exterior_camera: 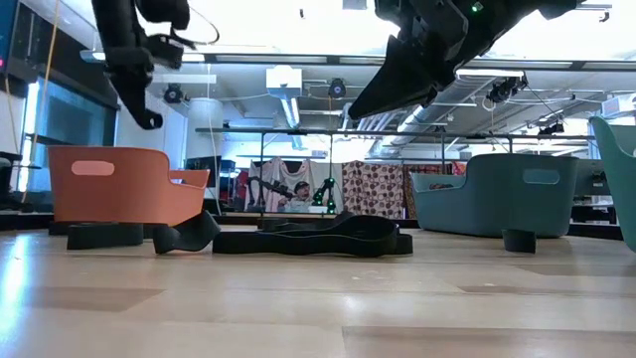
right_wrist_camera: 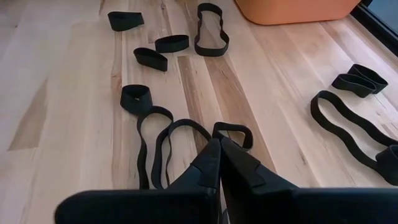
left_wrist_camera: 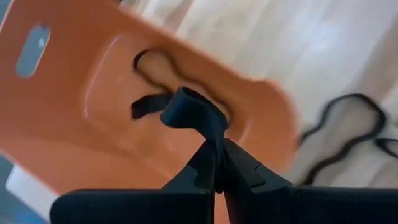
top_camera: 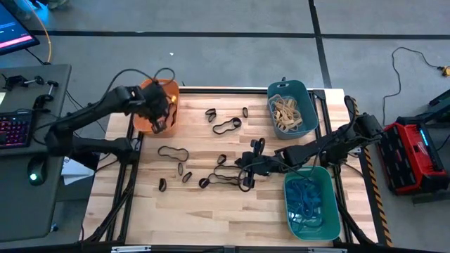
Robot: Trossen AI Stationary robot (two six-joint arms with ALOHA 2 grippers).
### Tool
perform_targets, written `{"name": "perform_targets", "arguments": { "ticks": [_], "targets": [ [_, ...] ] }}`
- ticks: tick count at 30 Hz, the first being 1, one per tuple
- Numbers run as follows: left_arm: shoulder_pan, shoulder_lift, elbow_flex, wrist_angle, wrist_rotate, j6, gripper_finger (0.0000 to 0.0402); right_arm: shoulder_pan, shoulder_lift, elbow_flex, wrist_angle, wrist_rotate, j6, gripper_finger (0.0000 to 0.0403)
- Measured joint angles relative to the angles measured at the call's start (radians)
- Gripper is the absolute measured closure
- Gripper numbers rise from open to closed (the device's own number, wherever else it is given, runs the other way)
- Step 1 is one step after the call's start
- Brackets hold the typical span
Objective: Sort rubber bands into baskets
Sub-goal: Put the black rubber band into the orange bin
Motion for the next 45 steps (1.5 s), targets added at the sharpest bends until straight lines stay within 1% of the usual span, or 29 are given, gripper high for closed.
{"name": "perform_targets", "arguments": {
  "ticks": [4, 9, 13, 18, 24, 30, 35, 41, 45],
  "targets": [
    [0.118, 0.08, 0.0, 0.002, 0.027, 0.061, 0.0398, -0.006, 0.0, 0.0, 0.0, 0.0, 0.0, 0.0403],
    [0.204, 0.204, 0.0, 0.039, 0.019, 0.115, 0.0398, -0.006, 0.0, 0.0, 0.0, 0.001, 0.0, 0.0403],
    [0.237, 0.288, 0.0, 0.069, -0.007, 0.125, 0.0398, -0.006, 0.0, 0.0, 0.0, 0.0, -0.001, 0.0403],
    [0.267, 0.375, 0.0, 0.178, -0.006, 0.122, 0.0398, -0.006, 0.0, 0.0, 0.0, 0.0, -0.019, 0.0403],
    [0.279, 0.439, 0.0, 0.182, 0.0, 0.149, 0.0398, -0.006, 0.0, 0.0, 0.0, 0.0, -0.019, 0.0403],
    [0.28, 0.449, 0.0, 0.181, -0.012, 0.159, 0.0392, -0.006, 0.0, 0.0, 0.0, 0.001, -0.029, 0.0403],
    [0.279, 0.419, 0.0, 0.177, -0.061, 0.159, 0.0358, -0.006, 0.0, 0.0, 0.0, 0.001, -0.05, 0.0403],
    [0.264, 0.327, 0.0, 0.182, -0.058, 0.156, 0.0309, -0.006, 0.0, 0.0, 0.008, 0.001, -0.044, 0.0403],
    [0.24, 0.23, -0.005, 0.236, -0.03, 0.149, 0.0289, -0.014, 0.0, 0.0, 0.036, 0.0, -0.027, 0.0403]
  ]
}}
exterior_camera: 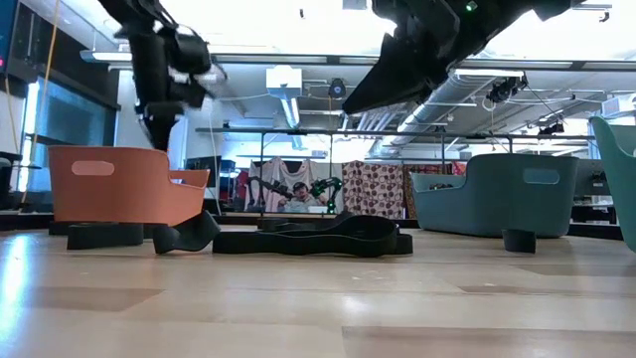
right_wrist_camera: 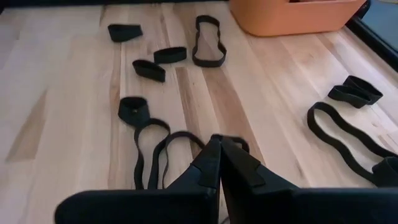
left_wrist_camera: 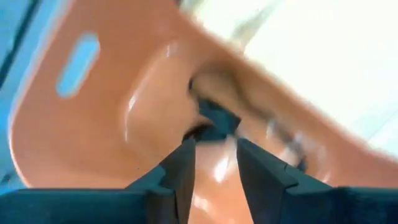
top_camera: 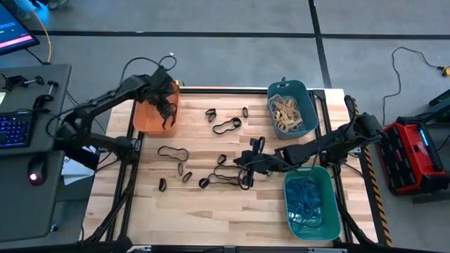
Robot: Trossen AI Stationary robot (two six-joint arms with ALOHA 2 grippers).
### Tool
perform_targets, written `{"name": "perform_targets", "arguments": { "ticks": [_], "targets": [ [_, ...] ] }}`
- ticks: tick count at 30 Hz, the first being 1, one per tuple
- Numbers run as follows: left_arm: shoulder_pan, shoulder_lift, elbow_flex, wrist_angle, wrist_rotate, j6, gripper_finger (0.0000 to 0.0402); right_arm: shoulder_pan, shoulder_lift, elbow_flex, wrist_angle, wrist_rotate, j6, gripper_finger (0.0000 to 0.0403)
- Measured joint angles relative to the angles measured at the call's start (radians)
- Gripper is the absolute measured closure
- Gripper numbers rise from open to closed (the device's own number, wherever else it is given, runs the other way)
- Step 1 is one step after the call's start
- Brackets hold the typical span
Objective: Sort rubber bands into baskets
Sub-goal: Put the black rubber band into the orange bin
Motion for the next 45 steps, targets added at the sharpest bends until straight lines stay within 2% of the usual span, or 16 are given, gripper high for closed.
{"name": "perform_targets", "arguments": {
  "ticks": [4, 8, 13, 15, 17, 20, 23, 26, 29, 31, 35, 45],
  "targets": [
    [-0.029, -0.123, -0.059, 0.12, 0.092, -0.015, 0.0284, -0.032, 0.0, 0.0, 0.024, 0.0, 0.011, 0.0402],
    [-0.073, -0.241, -0.116, 0.203, 0.129, -0.055, 0.0284, -0.074, 0.0, 0.0, 0.027, 0.001, 0.044, 0.0387],
    [-0.149, -0.37, -0.195, 0.322, 0.17, -0.09, 0.0284, -0.14, 0.0, 0.0, 0.046, 0.026, 0.041, 0.0336],
    [-0.176, -0.404, -0.23, 0.362, 0.211, -0.098, 0.0284, -0.167, 0.0, 0.0, 0.058, 0.028, 0.035, 0.0311],
    [-0.2, -0.422, -0.262, 0.383, 0.211, -0.121, 0.0284, -0.189, 0.0, 0.0, 0.067, 0.028, 0.035, 0.0288],
    [-0.211, -0.413, -0.287, 0.377, 0.131, -0.15, 0.0284, -0.216, 0.0, 0.0, 0.066, 0.03, 0.035, 0.0269],
    [-0.209, -0.375, -0.303, 0.387, 0.059, -0.166, 0.0293, -0.236, 0.0, 0.0, 0.065, 0.055, 0.02, 0.0278],
    [-0.203, -0.313, -0.307, 0.406, 0.048, -0.167, 0.0316, -0.273, 0.0, 0.0, 0.053, 0.042, -0.005, 0.0322],
    [-0.206, -0.26, -0.307, 0.463, 0.061, -0.145, 0.0345, -0.331, 0.016, 0.0, 0.051, -0.024, -0.008, 0.0384],
    [-0.218, -0.241, -0.307, 0.518, 0.081, -0.13, 0.0365, -0.366, 0.041, 0.001, 0.06, -0.042, -0.023, 0.0392],
    [-0.257, -0.241, -0.307, 0.623, 0.137, -0.147, 0.0397, -0.439, 0.097, 0.001, 0.054, -0.091, 0.031, 0.0357],
    [-0.391, -0.261, -0.307, 0.743, 0.148, -0.148, 0.0401, -0.494, 0.208, 0.001, 0.056, -0.095, 0.109, 0.0248]
  ]
}}
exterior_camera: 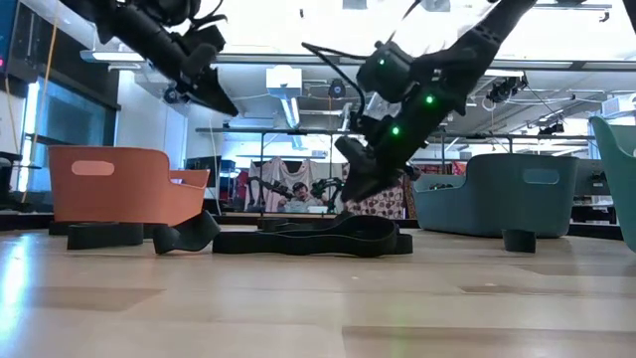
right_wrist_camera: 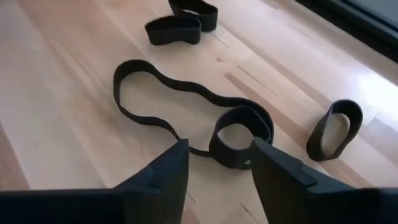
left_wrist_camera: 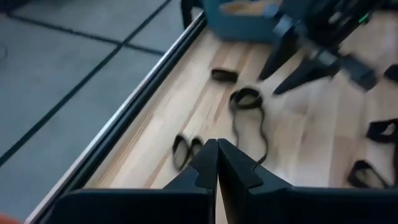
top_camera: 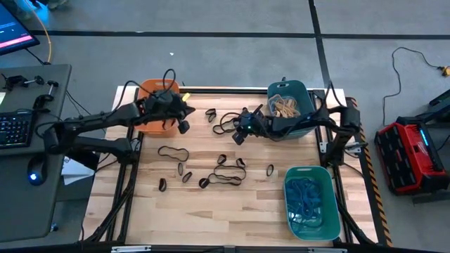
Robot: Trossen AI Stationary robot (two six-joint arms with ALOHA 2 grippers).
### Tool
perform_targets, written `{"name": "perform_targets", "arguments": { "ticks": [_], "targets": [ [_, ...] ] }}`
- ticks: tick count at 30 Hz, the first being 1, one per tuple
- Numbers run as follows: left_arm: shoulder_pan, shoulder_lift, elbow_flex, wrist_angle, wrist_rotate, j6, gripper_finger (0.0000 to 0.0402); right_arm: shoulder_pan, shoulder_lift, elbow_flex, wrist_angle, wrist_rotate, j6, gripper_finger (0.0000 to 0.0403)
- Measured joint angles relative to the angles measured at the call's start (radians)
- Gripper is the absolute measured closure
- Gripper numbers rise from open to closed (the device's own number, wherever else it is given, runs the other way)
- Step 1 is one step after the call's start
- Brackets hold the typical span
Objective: Sort rubber bands into baskets
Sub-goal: Put the black rubber band into the orange bin
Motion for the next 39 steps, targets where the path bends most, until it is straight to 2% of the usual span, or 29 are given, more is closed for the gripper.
{"name": "perform_targets", "arguments": {
  "ticks": [5, 10, 15, 20, 22, 26, 30, 39],
  "targets": [
    [-0.044, -0.014, -0.061, 0.158, 0.007, -0.021, 0.0401, -0.012, 0.034, 0.0, 0.019, 0.005, 0.007, 0.0231],
    [-0.083, -0.034, -0.134, 0.26, 0.015, -0.028, 0.0401, -0.031, 0.075, 0.0, 0.077, -0.012, 0.005, 0.0254],
    [-0.123, -0.059, -0.18, 0.319, 0.015, -0.048, 0.0401, -0.041, 0.108, 0.0, 0.1, -0.016, 0.003, 0.03],
    [-0.151, -0.064, -0.194, 0.355, 0.013, -0.055, 0.0401, -0.035, 0.117, 0.0, 0.104, -0.024, -0.004, 0.0377],
    [-0.165, -0.064, -0.194, 0.359, 0.013, -0.055, 0.0401, -0.023, 0.112, 0.0, 0.1, -0.007, -0.019, 0.0395],
    [-0.192, -0.064, -0.194, 0.362, 0.013, -0.055, 0.0401, 0.018, 0.09, 0.014, 0.103, 0.002, -0.044, 0.0389],
    [-0.221, -0.053, -0.194, 0.362, 0.012, -0.055, 0.0391, 0.079, 0.083, 0.042, 0.132, 0.013, -0.117, 0.04],
    [-0.343, 0.052, -0.194, 0.362, 0.016, 0.038, 0.033, 0.223, 0.081, 0.117, 0.193, 0.049, -0.319, 0.0401]
  ]
}}
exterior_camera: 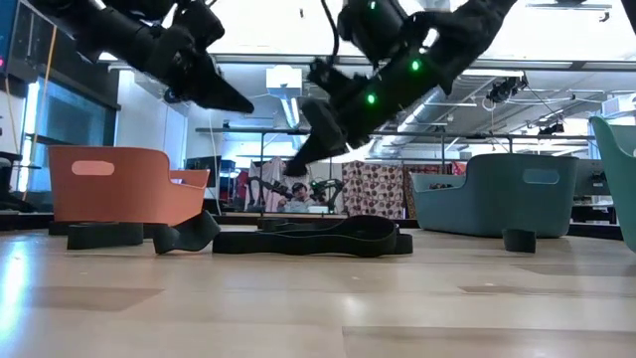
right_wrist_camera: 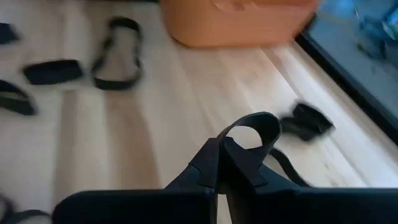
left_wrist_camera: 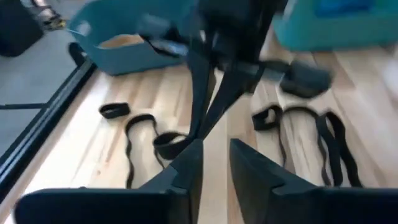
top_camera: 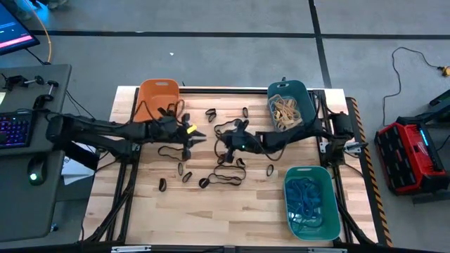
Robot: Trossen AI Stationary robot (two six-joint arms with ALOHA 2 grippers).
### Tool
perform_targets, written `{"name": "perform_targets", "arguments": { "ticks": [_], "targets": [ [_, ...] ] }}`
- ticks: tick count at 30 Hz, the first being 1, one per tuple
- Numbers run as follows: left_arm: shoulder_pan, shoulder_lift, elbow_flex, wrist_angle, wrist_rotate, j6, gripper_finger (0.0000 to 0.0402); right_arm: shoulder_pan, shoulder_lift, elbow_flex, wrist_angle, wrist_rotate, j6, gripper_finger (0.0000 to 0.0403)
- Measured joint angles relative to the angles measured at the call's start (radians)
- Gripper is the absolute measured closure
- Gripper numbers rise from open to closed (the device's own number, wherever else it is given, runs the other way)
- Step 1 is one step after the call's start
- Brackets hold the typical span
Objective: Sort rubber bands into baskets
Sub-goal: Put the black rubber band into the orange bin
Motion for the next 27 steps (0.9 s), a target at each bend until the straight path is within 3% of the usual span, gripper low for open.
{"name": "perform_targets", "arguments": {
  "ticks": [9, 14, 23, 27],
  "targets": [
    [-0.144, 0.117, 0.0, 0.017, -0.133, 0.206, 0.0258, 0.074, 0.0, 0.043, 0.018, -0.052, -0.052, 0.0402],
    [-0.221, 0.146, 0.0, 0.032, -0.29, 0.289, 0.0231, 0.084, 0.0, 0.043, 0.034, -0.088, -0.031, 0.0402],
    [-0.301, 0.179, 0.0, 0.093, -0.346, 0.433, 0.0209, 0.084, 0.0, 0.043, 0.069, -0.138, 0.009, 0.0403],
    [-0.309, 0.192, 0.0, 0.094, -0.424, 0.443, 0.0208, 0.084, 0.0, 0.043, 0.095, -0.153, 0.028, 0.0403]
  ]
}}
